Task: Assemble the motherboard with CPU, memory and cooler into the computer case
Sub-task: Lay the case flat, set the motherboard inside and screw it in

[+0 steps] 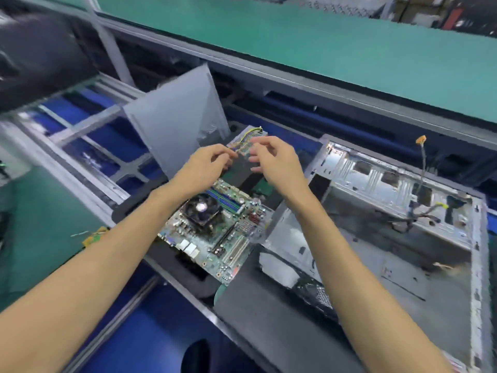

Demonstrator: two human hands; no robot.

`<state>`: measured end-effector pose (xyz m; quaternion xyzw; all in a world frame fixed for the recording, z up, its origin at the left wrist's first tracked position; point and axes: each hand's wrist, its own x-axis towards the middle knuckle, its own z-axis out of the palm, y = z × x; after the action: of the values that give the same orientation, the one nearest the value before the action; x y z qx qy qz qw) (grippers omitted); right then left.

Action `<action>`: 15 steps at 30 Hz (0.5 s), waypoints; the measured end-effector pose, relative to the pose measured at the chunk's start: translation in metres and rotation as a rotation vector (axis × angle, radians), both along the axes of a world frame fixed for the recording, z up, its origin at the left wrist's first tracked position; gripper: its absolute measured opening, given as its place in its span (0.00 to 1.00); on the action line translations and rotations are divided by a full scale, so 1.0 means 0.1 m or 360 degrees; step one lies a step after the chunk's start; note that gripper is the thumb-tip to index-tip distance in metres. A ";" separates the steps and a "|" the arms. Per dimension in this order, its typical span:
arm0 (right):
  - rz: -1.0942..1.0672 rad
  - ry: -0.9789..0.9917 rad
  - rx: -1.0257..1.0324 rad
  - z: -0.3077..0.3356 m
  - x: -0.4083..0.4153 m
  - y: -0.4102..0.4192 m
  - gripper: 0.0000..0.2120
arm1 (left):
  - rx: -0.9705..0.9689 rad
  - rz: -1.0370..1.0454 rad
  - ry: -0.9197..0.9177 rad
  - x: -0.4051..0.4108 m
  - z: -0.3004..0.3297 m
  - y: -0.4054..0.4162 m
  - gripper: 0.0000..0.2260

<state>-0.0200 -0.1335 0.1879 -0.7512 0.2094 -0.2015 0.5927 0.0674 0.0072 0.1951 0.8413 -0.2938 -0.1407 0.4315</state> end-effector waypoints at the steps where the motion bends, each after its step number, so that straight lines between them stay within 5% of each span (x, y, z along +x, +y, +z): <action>1: 0.0027 0.0025 -0.0009 -0.02 0.10 0.15 0.10 | 0.0007 0.0044 -0.0010 0.07 -0.01 0.14 0.12; 9: -0.0068 0.0465 -0.0075 -0.46 0.57 0.94 0.20 | 0.0354 0.0238 0.0074 0.91 -0.54 0.93 0.12; 12: -0.0188 0.0713 -0.0076 -0.72 0.58 1.11 0.29 | 0.0525 0.0096 0.0391 1.20 -0.88 1.03 0.18; 15: -0.0314 0.0988 -0.0118 -0.99 0.47 1.18 0.26 | 0.0644 0.0009 0.0800 1.32 -1.17 1.11 0.32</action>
<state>0.0269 -0.0151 0.0892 -0.7740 0.4444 -0.0269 0.4503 0.1996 0.1177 0.0778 0.8496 -0.1418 -0.3986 0.3150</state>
